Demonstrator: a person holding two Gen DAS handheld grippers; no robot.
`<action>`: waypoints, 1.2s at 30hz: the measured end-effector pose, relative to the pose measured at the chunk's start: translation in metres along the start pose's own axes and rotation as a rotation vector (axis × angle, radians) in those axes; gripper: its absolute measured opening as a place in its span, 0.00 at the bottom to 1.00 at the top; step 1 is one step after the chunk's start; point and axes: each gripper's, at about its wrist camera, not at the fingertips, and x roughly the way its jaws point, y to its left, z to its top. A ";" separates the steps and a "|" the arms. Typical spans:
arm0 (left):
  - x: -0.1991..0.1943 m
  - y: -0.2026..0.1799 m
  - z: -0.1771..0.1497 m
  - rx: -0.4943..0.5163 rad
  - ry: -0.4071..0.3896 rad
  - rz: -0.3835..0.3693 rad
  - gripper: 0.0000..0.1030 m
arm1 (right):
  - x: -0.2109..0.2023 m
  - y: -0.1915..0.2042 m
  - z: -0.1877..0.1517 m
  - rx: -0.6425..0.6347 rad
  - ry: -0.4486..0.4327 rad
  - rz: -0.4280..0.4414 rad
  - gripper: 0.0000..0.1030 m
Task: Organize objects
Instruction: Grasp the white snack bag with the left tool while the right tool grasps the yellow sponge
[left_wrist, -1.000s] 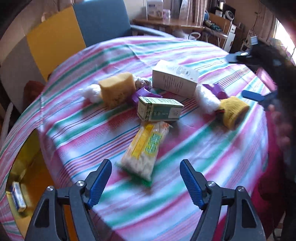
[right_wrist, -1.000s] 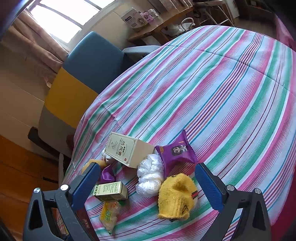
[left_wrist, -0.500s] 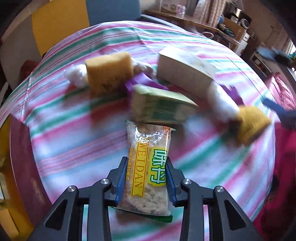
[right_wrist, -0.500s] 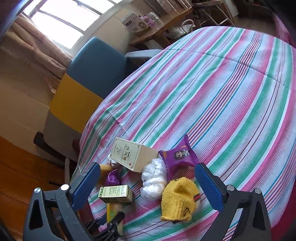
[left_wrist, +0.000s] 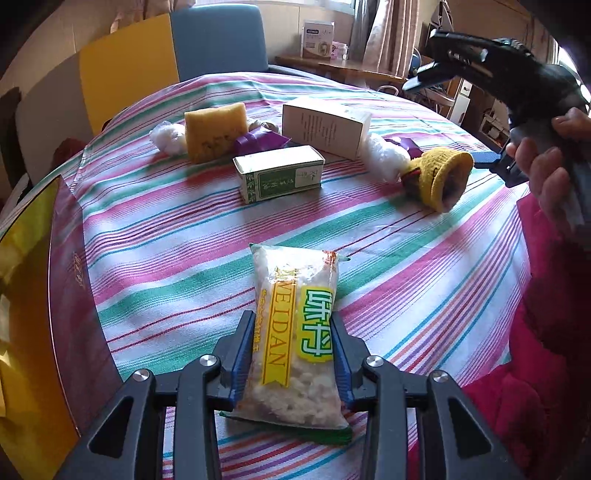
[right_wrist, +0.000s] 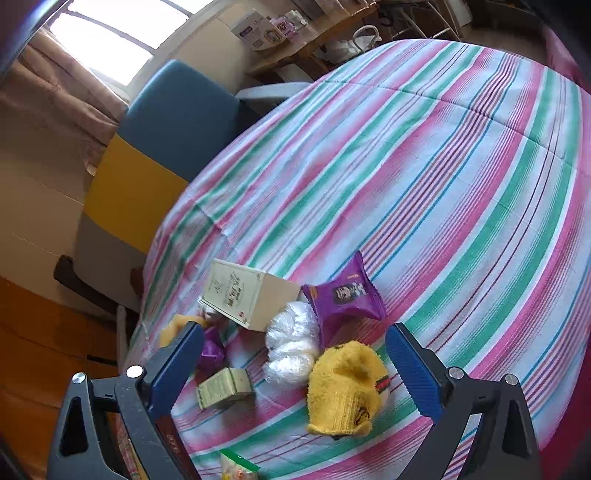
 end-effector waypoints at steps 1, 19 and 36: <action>0.000 0.000 0.000 -0.002 -0.001 0.000 0.37 | 0.002 0.001 -0.001 -0.007 0.007 -0.017 0.96; 0.001 0.008 -0.002 -0.015 -0.010 -0.012 0.39 | 0.024 0.001 -0.006 -0.058 0.111 -0.160 0.66; -0.004 0.008 0.001 -0.020 0.001 -0.039 0.36 | 0.026 0.013 -0.008 -0.157 0.101 -0.174 0.19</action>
